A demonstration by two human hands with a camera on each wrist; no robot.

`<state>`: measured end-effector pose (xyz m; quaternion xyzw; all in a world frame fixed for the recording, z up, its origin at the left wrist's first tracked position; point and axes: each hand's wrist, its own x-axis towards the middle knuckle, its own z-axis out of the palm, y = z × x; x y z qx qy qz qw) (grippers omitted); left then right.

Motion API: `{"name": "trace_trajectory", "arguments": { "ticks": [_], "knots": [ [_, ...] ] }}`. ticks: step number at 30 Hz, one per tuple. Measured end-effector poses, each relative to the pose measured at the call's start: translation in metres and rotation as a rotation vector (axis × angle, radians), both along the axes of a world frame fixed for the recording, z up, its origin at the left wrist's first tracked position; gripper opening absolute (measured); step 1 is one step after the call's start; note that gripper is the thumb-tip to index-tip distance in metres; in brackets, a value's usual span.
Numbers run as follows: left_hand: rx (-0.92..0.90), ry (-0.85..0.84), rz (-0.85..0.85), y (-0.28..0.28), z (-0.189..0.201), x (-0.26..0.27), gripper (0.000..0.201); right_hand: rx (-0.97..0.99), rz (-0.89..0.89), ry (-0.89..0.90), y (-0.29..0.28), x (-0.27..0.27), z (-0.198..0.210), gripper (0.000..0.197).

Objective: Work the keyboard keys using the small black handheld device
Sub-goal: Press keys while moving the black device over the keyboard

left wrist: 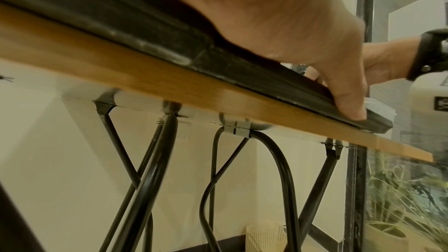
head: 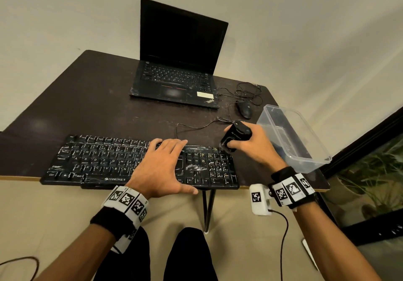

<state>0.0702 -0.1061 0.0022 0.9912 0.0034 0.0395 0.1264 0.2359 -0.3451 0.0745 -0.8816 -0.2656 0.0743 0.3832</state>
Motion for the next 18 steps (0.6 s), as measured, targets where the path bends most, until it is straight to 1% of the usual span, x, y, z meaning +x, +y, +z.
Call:
{"name": "trace_trajectory", "arguments": {
  "ticks": [4,8,14,18],
  "knots": [
    [0.002,-0.014,-0.006,-0.0008,-0.0012,-0.0005,0.142,-0.059,-0.016,-0.054,-0.0021,0.0008,-0.0007,0.030],
    [-0.011,-0.023,-0.003,-0.0005,-0.0020,-0.0005,0.142,-0.026,0.001,-0.034,-0.0057,-0.0019,0.0027,0.028],
    [-0.017,-0.032,-0.001,0.0000,-0.0028,-0.0006,0.143,-0.044,0.016,-0.028,-0.0051,-0.0050,0.0091,0.033],
    [-0.023,-0.050,-0.004,0.0000,-0.0041,-0.0005,0.143,-0.069,0.004,-0.030,-0.0024,-0.0067,0.0079,0.028]
  ]
}}
